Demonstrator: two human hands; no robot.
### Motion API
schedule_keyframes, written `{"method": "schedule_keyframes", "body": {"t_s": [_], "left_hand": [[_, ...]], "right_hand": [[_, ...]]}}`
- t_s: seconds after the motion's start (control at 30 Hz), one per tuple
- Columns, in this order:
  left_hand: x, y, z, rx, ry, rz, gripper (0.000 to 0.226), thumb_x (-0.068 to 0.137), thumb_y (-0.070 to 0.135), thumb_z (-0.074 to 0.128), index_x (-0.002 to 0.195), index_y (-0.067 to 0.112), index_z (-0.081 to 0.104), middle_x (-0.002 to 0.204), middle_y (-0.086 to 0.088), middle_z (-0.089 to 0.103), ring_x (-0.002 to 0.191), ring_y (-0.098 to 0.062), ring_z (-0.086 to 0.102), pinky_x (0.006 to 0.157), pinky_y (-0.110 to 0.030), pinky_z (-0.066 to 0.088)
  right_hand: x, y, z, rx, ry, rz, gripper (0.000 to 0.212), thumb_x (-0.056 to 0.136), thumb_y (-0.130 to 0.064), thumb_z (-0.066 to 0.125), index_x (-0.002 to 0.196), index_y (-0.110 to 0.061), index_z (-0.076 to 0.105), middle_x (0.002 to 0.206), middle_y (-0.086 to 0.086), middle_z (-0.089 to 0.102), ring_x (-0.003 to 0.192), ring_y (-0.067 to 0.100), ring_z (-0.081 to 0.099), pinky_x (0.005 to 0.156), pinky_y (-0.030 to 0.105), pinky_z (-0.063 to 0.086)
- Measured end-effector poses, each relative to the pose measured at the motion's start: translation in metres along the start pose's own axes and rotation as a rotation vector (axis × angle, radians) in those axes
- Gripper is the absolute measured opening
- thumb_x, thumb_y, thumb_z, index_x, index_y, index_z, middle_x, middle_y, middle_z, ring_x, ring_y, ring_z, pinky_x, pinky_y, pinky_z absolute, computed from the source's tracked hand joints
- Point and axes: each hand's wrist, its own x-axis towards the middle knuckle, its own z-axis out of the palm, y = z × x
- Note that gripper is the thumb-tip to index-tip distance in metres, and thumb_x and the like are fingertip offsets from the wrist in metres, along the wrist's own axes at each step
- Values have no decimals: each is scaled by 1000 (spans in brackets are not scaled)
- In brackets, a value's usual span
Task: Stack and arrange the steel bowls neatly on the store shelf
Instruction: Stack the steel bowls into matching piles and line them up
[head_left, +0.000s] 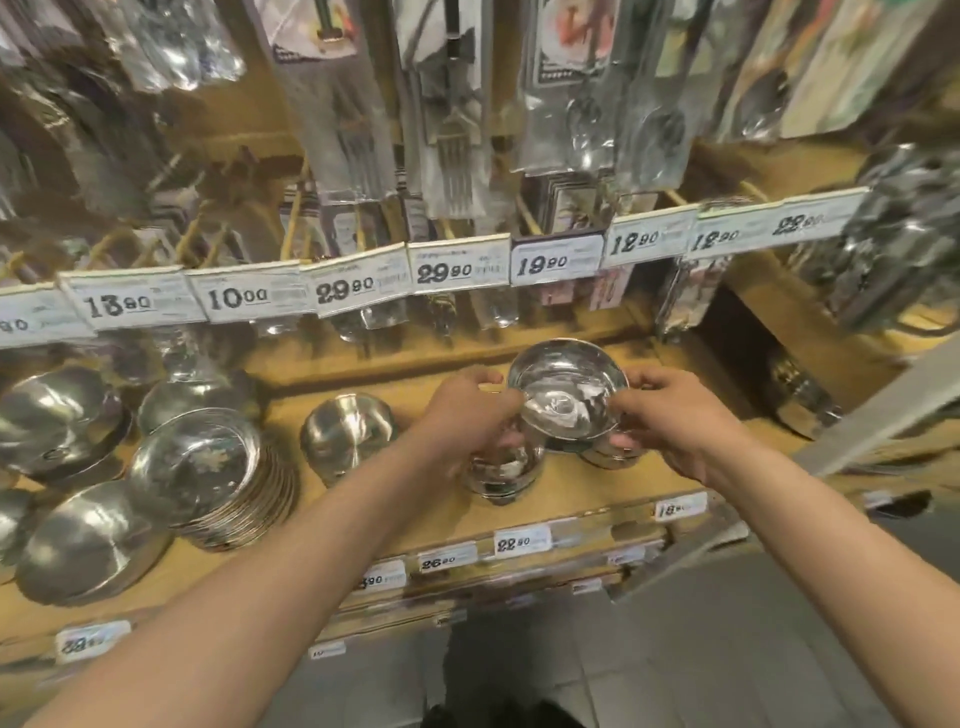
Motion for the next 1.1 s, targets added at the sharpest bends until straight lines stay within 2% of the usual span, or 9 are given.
{"method": "schedule_keyframes", "body": {"t_s": [0.07, 0.13, 0.17, 0.33, 0.47, 0.63, 0.8, 0.93, 1.1], "left_hand": [[11, 3, 21, 29, -28, 7, 33, 89, 6, 71, 120, 11, 62, 101, -17, 75, 86, -26, 76, 82, -40, 63], [18, 3, 45, 78, -36, 41, 14, 91, 8, 70, 103, 14, 66, 96, -12, 73, 74, -17, 75, 61, -26, 62], [21, 2, 57, 108, -23, 53, 9, 92, 8, 68, 95, 16, 65, 96, -11, 73, 73, -17, 75, 59, -25, 61], [46, -11, 108, 216, 102, 52, 20, 95, 11, 62, 79, 23, 63, 94, -11, 75, 87, -27, 76, 80, -45, 64], [60, -21, 132, 252, 210, 40, 11, 95, 14, 61, 89, 19, 69, 89, -5, 75, 83, -23, 74, 76, -38, 63], [78, -30, 142, 225, 299, 5, 17, 94, 15, 63, 110, 13, 69, 109, -10, 72, 98, -28, 72, 89, -43, 60], [92, -42, 150, 231, 321, -6, 31, 94, 13, 61, 124, 8, 66, 117, -16, 70, 107, -34, 69, 94, -44, 58], [101, -50, 148, 223, 338, 2, 36, 94, 12, 58, 130, 6, 63, 119, -16, 70, 108, -34, 69, 94, -47, 57], [105, -52, 148, 244, 355, 17, 35, 98, 14, 55, 132, 6, 63, 124, -14, 70, 112, -33, 67, 97, -47, 56]], "right_hand": [[7, 5, -21, -2, 50, -3, 17, 85, 3, 68, 99, -6, 70, 84, 15, 74, 63, 23, 71, 50, 24, 59], [14, 12, -42, 3, 85, 19, 16, 86, 1, 71, 100, -6, 67, 81, 15, 75, 62, 25, 72, 51, 27, 61], [19, 17, -51, 4, 86, 24, 17, 86, 0, 72, 101, -7, 66, 80, 14, 76, 64, 26, 73, 54, 29, 62], [51, 39, -87, 10, 44, -9, 14, 87, -3, 72, 99, -10, 71, 93, 11, 75, 67, 19, 74, 54, 25, 61], [78, 49, -100, -30, 26, -39, 10, 89, -5, 71, 88, -15, 73, 74, 4, 76, 58, 13, 69, 54, 25, 60], [105, 58, -101, -133, -38, -43, 14, 91, -3, 67, 105, -6, 70, 86, 11, 74, 57, 13, 66, 51, 24, 56], [119, 71, -103, -183, -49, -76, 15, 92, -4, 67, 104, -11, 72, 85, 5, 73, 60, 12, 66, 62, 29, 62], [122, 73, -101, -191, -46, -110, 14, 89, -6, 70, 97, -17, 74, 85, 0, 74, 64, 10, 70, 59, 24, 61], [121, 72, -96, -204, -23, -102, 18, 87, -2, 70, 97, -17, 72, 85, 0, 70, 68, 14, 70, 74, 38, 64]]}}
